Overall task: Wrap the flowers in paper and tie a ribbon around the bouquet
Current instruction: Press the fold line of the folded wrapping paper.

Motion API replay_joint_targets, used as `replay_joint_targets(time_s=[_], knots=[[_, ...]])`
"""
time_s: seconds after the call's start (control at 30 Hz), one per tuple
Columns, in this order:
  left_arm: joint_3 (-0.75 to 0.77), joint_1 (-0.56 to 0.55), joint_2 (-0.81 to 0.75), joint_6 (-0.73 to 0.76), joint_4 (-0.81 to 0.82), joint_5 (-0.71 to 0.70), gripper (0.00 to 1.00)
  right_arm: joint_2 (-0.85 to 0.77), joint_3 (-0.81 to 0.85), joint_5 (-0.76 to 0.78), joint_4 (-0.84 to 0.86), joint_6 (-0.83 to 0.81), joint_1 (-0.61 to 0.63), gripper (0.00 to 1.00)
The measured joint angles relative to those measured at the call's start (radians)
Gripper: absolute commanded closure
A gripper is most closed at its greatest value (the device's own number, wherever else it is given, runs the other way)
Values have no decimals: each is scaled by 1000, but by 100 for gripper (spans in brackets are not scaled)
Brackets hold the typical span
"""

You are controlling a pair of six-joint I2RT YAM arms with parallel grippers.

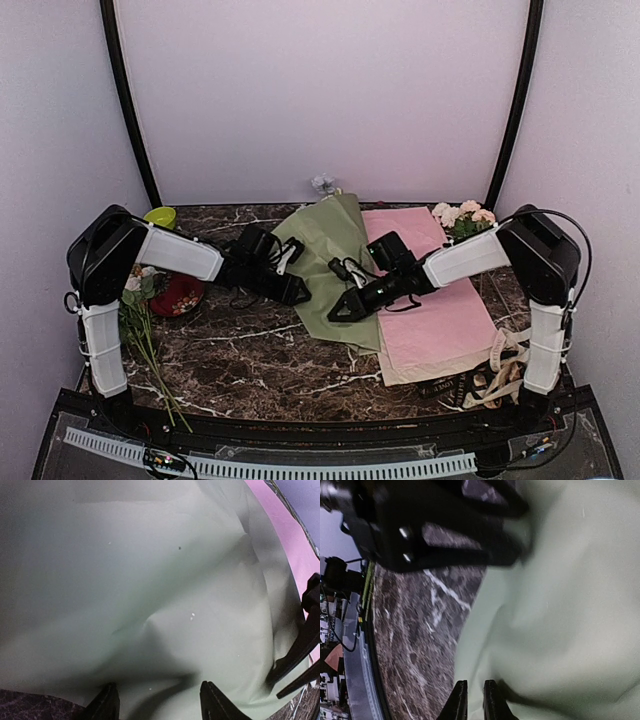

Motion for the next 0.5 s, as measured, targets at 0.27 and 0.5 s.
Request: replay_joint_targets(time_s=[0.27, 0.5], knots=[[6, 20, -2, 7, -11, -10, 43, -10, -103, 53, 10, -27, 40, 88], [-100, 37, -113, 60, -13, -55, 41, -15, -149, 52, 105, 2, 55, 88]])
